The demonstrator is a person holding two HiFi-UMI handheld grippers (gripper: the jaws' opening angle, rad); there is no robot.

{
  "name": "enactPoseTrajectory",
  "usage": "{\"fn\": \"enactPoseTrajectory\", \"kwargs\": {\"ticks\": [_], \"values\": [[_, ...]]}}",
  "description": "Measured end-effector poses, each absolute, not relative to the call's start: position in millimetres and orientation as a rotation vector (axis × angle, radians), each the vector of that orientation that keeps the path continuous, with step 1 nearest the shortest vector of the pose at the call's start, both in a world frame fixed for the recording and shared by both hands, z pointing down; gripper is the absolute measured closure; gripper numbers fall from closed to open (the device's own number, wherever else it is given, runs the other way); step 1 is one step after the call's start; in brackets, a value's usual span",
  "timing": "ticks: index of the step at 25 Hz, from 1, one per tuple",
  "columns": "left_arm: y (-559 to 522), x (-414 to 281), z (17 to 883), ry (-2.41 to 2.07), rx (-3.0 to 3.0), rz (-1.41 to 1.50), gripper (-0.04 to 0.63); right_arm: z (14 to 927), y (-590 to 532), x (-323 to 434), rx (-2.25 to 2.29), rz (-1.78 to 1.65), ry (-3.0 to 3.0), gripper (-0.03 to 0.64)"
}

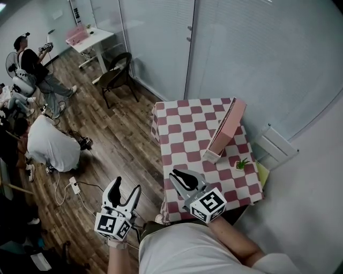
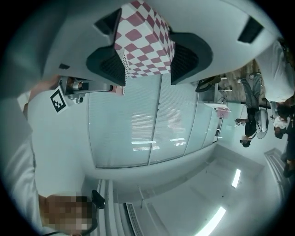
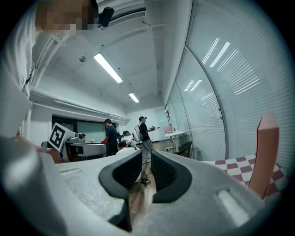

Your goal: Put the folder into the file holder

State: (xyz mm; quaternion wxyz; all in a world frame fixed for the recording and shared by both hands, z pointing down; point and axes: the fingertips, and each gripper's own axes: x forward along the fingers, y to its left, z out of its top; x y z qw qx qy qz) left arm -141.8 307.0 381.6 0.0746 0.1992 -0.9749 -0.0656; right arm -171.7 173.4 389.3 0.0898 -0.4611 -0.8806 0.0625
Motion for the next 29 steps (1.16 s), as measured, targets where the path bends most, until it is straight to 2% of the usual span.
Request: {"fn": "enactPoseTrajectory", "kwargs": {"ticks": [29], "values": [[291,-148,407,-2.865,0.679,-0.224,0.299,414,179,-171,-1.324,0.122,-2.569,0.577]]}}
